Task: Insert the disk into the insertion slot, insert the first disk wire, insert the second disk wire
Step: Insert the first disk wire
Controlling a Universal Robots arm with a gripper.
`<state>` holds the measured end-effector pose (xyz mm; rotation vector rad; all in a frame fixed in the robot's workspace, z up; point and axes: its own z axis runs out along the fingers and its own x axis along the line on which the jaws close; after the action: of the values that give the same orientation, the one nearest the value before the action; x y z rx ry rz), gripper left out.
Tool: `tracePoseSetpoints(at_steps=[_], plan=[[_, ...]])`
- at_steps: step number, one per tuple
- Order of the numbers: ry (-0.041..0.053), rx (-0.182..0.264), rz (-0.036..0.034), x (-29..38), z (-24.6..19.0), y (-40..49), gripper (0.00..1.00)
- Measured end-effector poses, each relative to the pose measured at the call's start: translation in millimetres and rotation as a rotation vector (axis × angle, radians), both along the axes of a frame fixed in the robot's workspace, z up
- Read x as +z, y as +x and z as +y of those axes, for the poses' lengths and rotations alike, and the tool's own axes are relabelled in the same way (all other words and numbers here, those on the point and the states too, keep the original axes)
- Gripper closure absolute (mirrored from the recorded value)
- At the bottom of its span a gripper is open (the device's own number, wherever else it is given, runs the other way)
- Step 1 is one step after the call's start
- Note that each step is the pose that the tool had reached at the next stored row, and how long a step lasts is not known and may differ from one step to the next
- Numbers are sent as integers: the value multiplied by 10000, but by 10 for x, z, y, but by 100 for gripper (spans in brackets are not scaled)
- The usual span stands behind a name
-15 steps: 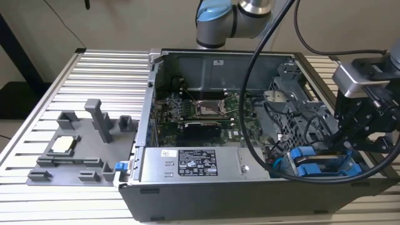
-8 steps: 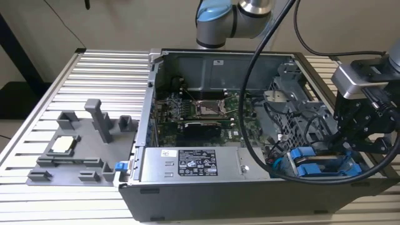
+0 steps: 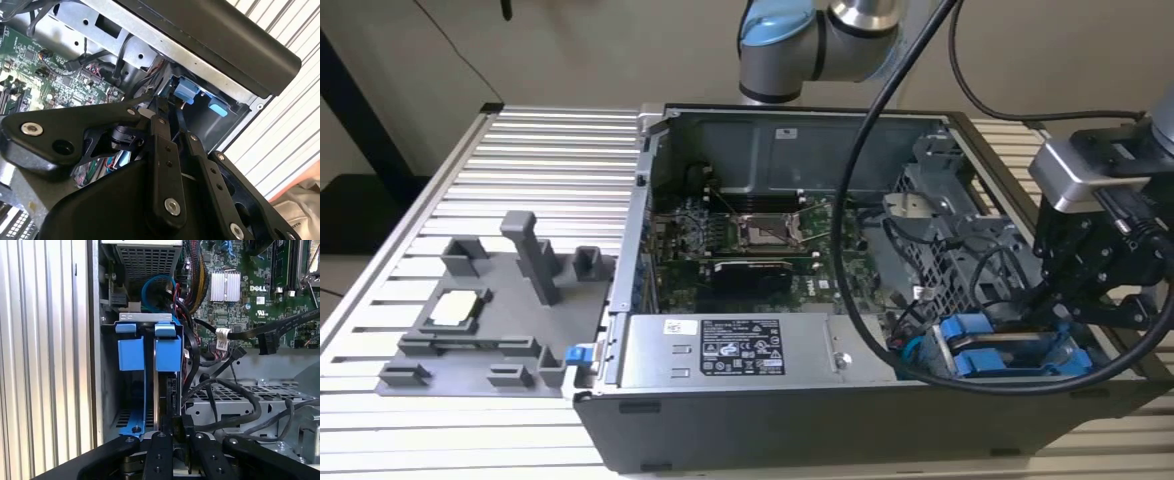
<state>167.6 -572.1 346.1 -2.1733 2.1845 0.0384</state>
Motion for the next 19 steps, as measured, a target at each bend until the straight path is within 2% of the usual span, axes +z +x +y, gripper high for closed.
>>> tracePoseSetpoints(at_steps=[19], plan=[[-1, -247, 0, -12, -11, -21, 81]])
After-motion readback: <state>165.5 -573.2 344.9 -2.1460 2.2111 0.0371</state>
